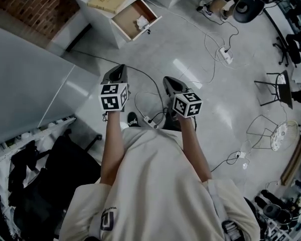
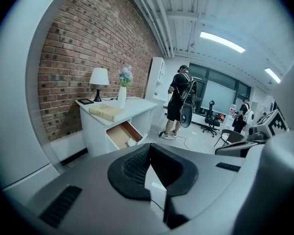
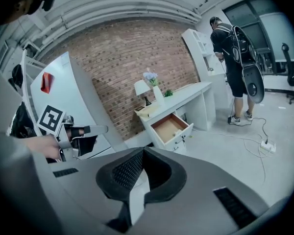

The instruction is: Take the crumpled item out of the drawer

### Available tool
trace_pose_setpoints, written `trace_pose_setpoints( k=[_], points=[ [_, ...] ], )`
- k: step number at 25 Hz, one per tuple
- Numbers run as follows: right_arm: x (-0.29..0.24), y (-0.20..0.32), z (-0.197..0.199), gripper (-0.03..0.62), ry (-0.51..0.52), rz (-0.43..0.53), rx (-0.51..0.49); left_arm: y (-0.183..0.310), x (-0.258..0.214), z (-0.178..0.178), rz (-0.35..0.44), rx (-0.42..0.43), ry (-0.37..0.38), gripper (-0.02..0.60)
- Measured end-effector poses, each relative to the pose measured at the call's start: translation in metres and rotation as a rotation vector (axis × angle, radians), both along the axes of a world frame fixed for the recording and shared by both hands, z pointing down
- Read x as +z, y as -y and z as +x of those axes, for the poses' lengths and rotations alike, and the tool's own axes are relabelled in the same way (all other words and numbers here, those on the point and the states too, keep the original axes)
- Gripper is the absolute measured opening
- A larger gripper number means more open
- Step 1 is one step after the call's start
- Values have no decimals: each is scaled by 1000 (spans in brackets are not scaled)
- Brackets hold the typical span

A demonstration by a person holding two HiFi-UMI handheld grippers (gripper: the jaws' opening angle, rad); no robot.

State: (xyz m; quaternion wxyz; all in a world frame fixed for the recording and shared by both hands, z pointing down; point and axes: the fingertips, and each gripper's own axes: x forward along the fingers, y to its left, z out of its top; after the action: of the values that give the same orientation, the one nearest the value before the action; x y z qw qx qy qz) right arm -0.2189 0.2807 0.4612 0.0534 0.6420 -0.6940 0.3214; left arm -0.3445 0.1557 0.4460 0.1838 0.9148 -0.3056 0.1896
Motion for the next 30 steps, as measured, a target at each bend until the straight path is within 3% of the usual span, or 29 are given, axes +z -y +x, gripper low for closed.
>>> trace_pose_setpoints(
  k=[5, 12, 19, 24, 30],
  points=[
    [12, 44, 35, 25, 29, 23, -132, 23, 8, 17, 8, -126, 60, 16],
    [10, 83, 130, 25, 117, 29, -224, 21, 26, 87, -42, -205, 175, 17],
    [28, 93, 215, 25, 195, -32, -294, 8, 21, 169, -88, -241, 187, 17],
    [30, 99, 263, 25, 209, -43, -359, -4, 19, 203, -101, -344, 176, 17],
    [32, 97, 312, 25, 216, -30, -350, -17, 18, 233, -81, -358, 201, 17]
  ],
)
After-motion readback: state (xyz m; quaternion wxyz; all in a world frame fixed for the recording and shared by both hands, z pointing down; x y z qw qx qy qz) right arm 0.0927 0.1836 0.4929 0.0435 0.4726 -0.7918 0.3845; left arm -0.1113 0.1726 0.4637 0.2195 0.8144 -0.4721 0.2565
